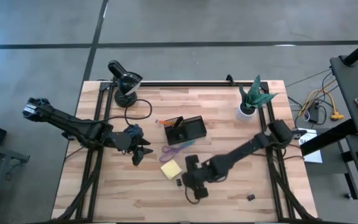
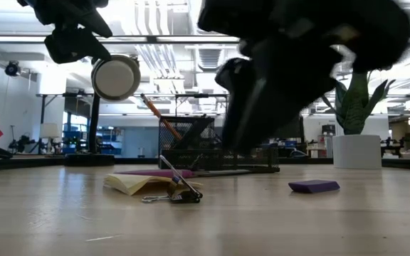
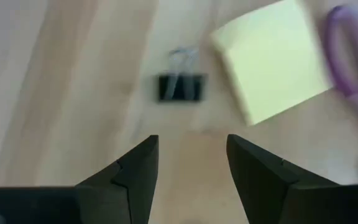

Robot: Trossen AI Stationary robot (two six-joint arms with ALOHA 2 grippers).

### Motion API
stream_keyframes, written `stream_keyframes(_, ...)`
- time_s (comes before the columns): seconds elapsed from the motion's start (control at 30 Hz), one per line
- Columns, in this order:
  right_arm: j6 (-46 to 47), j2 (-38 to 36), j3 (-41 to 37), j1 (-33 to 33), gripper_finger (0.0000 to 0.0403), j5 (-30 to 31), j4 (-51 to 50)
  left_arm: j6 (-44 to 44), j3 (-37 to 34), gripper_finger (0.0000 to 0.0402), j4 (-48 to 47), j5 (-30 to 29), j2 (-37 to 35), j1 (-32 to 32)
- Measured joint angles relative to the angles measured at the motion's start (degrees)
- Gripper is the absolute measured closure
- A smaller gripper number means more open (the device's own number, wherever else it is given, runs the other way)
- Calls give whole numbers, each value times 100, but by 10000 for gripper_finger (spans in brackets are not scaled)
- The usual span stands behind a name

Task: Pick and place office supplies into organizer
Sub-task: Put the left black binder clip into the black desk organizer

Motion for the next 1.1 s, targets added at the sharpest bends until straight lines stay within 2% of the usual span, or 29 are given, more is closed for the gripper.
stream_keyframes(0.27, 1166, 89, -2, 206, 220, 40, 87, 2, 0, 221, 9, -2, 0, 0)
stream_keyframes(0.43, 873, 85, 24, 210, 220, 45, 351, 2, 0, 221, 11, 0, 0, 0)
stream_keyframes(0.6, -186, 84, 24, 245, 220, -77, 762, 0, 0, 221, 18, -1, 0, -2)
stream_keyframes(0.7, -516, 128, 24, 248, 220, -121, 979, 0, 0, 221, 20, 0, 0, -4)
stream_keyframes(0.97, 333, 462, 148, 241, 220, -2, 1004, 0, 0, 221, 40, -1, 0, -4)
stream_keyframes(1.1, 603, 478, 252, 232, 220, 276, 1002, 0, 0, 221, 39, 0, 0, -4)
